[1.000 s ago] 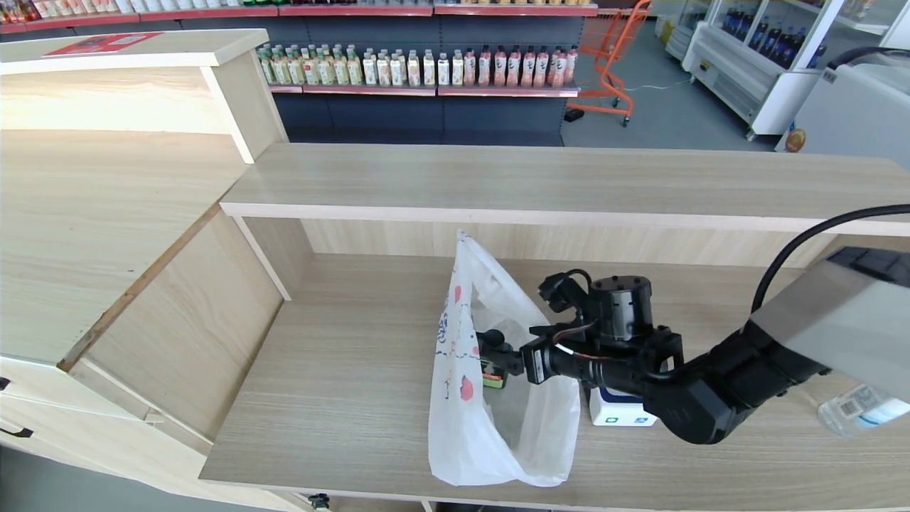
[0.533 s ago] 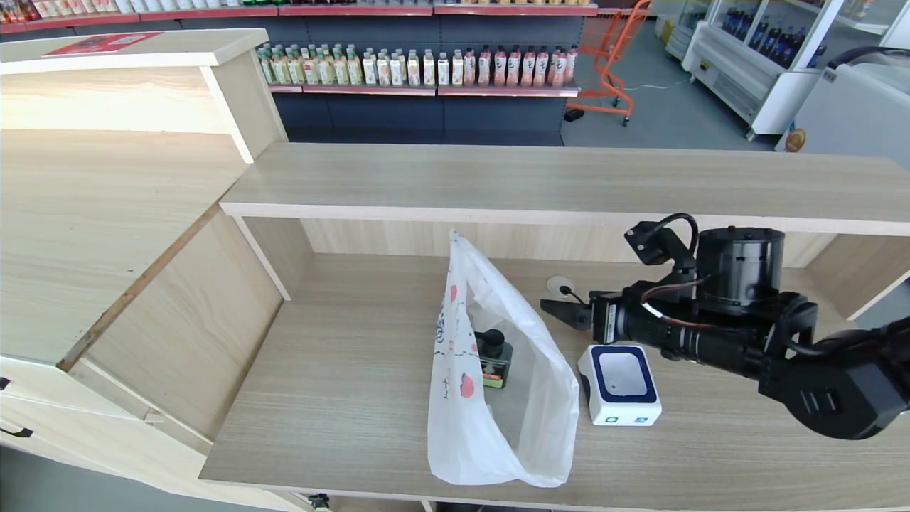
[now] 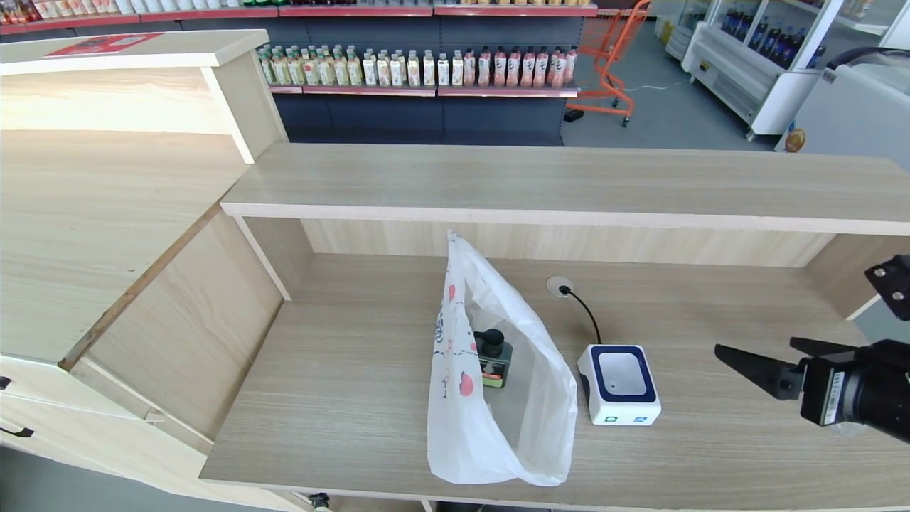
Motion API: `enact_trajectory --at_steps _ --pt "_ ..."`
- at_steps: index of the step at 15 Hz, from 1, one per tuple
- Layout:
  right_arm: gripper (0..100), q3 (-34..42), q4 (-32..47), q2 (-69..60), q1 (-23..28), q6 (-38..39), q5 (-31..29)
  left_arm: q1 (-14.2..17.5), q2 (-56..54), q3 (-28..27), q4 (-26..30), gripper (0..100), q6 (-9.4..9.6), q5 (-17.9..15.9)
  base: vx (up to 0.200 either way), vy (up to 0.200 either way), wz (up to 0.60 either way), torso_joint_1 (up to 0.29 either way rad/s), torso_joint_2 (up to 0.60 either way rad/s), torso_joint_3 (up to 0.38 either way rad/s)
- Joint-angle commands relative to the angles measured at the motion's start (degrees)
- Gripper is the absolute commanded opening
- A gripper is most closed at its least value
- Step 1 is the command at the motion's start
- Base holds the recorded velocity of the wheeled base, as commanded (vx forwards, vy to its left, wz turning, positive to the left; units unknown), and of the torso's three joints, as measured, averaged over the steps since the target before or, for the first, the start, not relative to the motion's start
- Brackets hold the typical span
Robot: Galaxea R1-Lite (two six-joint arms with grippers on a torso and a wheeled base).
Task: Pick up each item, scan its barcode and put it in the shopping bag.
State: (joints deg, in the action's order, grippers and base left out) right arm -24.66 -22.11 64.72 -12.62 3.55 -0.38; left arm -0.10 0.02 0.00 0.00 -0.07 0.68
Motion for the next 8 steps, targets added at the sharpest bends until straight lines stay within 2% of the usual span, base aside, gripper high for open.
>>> enact_trajectory --at_steps 1,5,7,8 --pt "100 4.80 5.41 -13.57 1.46 -0.12 -2.87 0.01 -0.02 0.00 0.00 100 -0.01 0.02 0.000 0.000 0.00 0.000 0.00 0.000" --pt "100 7.79 13.85 -23.76 3.30 1.99 -4.54 0.01 -0.02 0.00 0.00 100 -0.19 0.02 0.000 0.000 0.00 0.000 0.00 0.000" --pt "100 8.31 15.61 -25.17 4.71 2.52 -4.63 0.01 -0.02 0.00 0.00 100 -0.10 0.02 0.000 -0.200 0.00 0.002 0.00 -0.002" --pt "100 8.49 20.88 -28.42 8.13 3.66 -4.72 0.01 -0.02 0.00 0.00 100 -0.10 0.11 0.000 -0.200 0.00 -0.012 -0.01 0.007"
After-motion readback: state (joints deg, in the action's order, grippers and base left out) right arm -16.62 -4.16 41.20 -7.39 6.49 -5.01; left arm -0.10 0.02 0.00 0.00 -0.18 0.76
